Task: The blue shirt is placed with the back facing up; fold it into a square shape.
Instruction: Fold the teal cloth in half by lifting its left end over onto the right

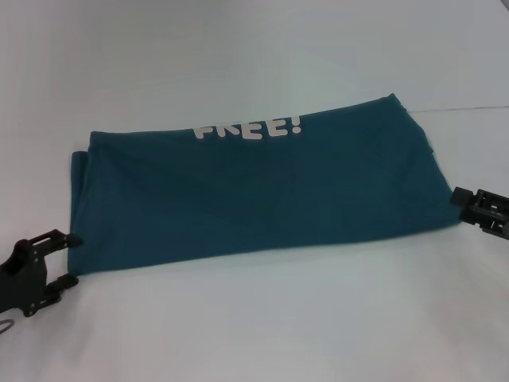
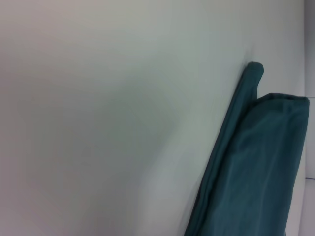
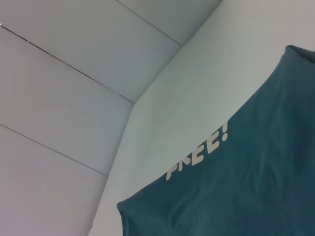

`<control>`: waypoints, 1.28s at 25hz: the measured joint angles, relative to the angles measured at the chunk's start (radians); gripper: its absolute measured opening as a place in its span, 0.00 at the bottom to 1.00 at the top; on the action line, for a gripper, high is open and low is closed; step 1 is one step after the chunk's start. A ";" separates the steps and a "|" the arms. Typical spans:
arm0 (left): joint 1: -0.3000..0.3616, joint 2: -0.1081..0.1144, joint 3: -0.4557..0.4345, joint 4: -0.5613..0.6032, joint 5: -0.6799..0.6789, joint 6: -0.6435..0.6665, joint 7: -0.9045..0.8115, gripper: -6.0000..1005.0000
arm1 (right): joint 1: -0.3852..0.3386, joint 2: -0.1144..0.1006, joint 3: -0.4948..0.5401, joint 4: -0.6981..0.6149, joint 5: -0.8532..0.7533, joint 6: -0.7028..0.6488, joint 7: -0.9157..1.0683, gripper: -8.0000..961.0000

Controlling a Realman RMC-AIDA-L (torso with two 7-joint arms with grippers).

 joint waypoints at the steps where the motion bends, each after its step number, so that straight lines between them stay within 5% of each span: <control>1: -0.004 0.001 0.003 -0.005 0.000 -0.005 0.000 0.71 | 0.000 -0.001 0.000 0.004 0.000 0.001 -0.001 0.73; 32: -0.152 0.003 0.033 -0.097 -0.001 -0.139 0.018 0.61 | -0.002 -0.006 0.000 0.012 0.000 0.018 -0.006 0.73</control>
